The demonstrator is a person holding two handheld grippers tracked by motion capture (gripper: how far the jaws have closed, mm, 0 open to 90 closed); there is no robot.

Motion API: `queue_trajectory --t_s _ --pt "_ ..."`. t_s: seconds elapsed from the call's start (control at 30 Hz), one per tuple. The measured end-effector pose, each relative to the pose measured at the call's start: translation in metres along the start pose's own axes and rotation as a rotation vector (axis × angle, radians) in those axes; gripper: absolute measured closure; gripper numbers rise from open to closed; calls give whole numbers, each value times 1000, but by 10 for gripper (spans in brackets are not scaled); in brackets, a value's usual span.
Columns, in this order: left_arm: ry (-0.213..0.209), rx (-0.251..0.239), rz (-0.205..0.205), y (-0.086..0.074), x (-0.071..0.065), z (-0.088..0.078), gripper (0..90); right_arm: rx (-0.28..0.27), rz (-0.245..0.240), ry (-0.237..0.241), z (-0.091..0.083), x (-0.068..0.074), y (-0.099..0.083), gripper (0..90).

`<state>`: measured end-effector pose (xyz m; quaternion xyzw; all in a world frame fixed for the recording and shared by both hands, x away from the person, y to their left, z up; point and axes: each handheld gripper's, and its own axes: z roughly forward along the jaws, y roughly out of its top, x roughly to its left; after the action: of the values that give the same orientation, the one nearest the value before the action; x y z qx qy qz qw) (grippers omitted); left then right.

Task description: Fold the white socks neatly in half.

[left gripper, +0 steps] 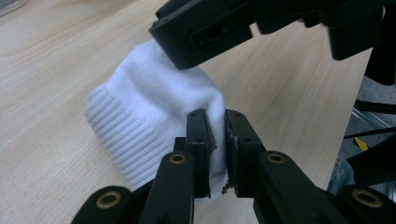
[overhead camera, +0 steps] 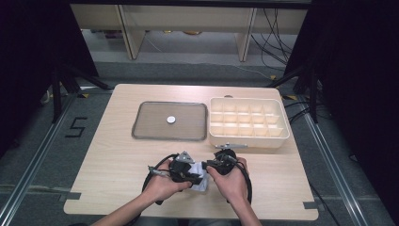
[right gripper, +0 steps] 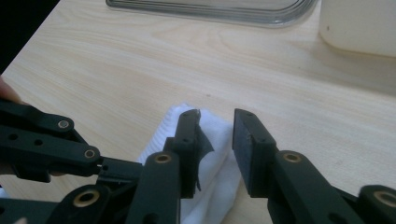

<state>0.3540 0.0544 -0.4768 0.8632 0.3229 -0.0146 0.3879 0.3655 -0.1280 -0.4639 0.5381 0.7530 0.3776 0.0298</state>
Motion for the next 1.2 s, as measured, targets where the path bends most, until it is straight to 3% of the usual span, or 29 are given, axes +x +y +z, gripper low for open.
queue_trajectory --t_s 0.03,0.1,0.2,0.27,0.33,0.43,0.53,0.73,0.8,0.87,1.2 --pt "2 0 0 0 0 0 805 6 -16 2 1 -2 0 696" --pt "3 0 1 0 0 0 805 56 41 -22 1 0 0 686" --pt "6 -2 2 0 -1 0 805 64 60 -13 4 0 0 724" --pt "10 -2 9 -1 -1 0 803 73 31 -17 4 -3 0 777" --pt "13 -3 16 -1 -2 0 801 67 36 -2 5 -2 -1 832" --pt "15 -12 19 -1 -2 0 797 76 18 -22 7 -3 -2 874" --pt "20 -13 29 -1 -3 -1 790 68 12 -11 7 -4 -3 882" --pt "22 -46 43 -1 -7 -7 727 70 5 -36 7 -5 -4 885" --pt "21 -62 45 -2 -9 -12 712 43 9 -32 8 -4 -5 884" --pt "28 -66 56 -3 -11 -16 712 59 12 -33 8 -5 -5 884" --pt "3 -49 46 -8 -18 -14 812 61 8 -37 8 -5 -6 884"
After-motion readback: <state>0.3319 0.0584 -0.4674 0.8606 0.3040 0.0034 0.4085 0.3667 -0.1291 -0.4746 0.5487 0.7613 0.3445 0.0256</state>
